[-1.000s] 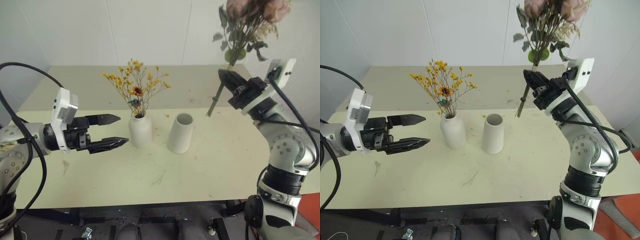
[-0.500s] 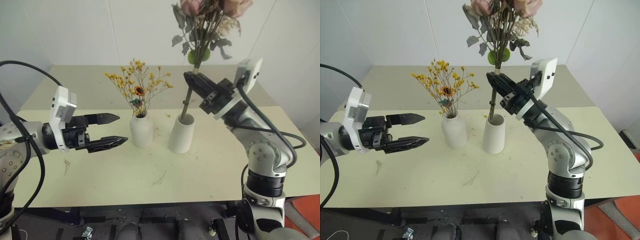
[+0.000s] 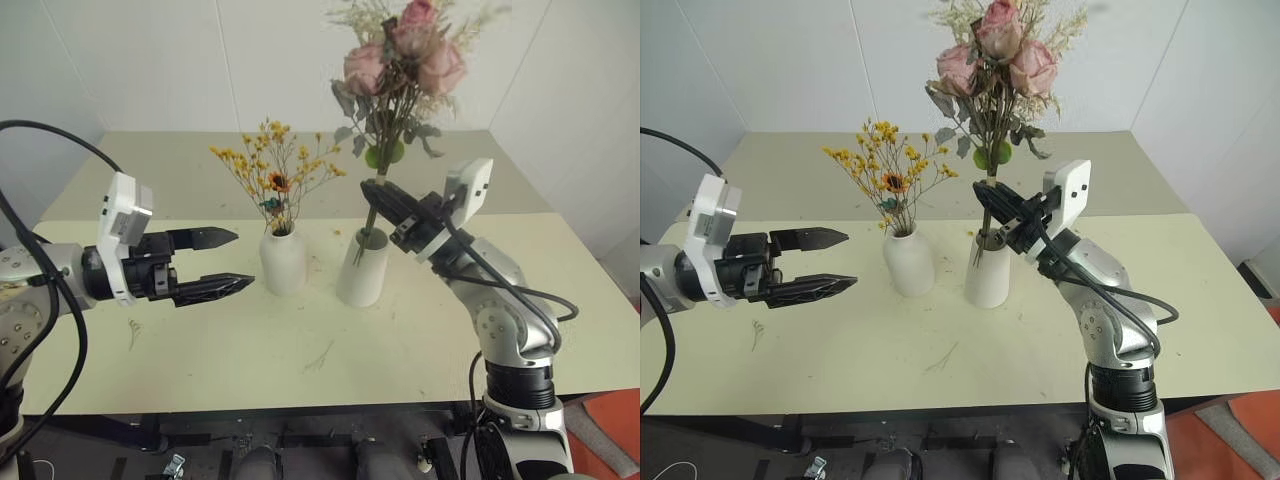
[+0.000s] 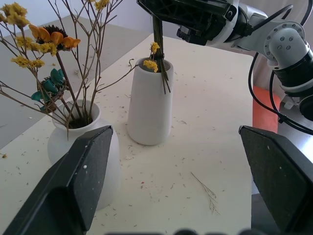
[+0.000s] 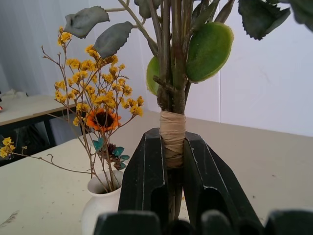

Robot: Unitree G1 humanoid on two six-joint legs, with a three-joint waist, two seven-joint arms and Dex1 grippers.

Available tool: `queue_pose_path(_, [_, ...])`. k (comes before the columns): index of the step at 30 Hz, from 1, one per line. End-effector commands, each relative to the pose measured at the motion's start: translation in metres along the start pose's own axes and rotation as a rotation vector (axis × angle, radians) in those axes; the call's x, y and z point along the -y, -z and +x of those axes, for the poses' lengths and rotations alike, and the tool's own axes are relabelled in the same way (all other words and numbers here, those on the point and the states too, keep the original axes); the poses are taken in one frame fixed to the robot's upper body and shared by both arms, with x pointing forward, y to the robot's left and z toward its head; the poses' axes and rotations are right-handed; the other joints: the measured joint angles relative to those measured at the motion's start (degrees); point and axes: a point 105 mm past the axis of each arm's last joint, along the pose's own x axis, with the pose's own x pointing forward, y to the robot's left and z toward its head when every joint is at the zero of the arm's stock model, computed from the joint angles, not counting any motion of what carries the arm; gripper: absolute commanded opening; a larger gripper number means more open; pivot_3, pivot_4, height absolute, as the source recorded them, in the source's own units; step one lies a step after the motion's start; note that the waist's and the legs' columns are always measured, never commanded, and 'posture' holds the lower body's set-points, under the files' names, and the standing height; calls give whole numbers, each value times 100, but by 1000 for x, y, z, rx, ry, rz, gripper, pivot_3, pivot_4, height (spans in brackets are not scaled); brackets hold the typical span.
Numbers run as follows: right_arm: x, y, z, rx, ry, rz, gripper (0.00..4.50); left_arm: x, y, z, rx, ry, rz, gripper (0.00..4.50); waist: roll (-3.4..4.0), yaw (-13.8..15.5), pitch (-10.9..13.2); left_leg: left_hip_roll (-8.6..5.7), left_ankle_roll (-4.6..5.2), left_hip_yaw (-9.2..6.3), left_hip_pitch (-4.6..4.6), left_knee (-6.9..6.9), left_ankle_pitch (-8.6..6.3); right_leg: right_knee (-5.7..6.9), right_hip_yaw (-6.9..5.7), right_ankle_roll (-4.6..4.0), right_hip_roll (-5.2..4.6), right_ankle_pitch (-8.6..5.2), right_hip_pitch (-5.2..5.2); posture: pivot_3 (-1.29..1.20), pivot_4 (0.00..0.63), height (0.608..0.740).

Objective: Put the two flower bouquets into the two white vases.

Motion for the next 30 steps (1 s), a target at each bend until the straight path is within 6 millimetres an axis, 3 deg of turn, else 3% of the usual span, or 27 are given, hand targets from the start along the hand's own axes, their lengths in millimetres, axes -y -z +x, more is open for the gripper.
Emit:
queue_pose_path(1, [3,-14,0,39,14,7,214,4,-10,-4,13,4,40,4500,0,-3,0,0,0,0,-1,0,0,0,0,0,0,0,-1,0,150,740])
queue_pose_path(15, [-11,-74,6,172,-54,65,214,4,-10,-3,16,14,36,4500,2,-3,2,2,0,-1,-19,-3,0,-2,0,0,0,0,-19,0,150,740])
queue_pose_path(30, [-11,-53,1,115,-45,89,214,6,-9,-2,13,25,35,4500,2,-4,2,2,0,0,-17,-4,0,-2,0,-1,1,-1,-16,0,150,740])
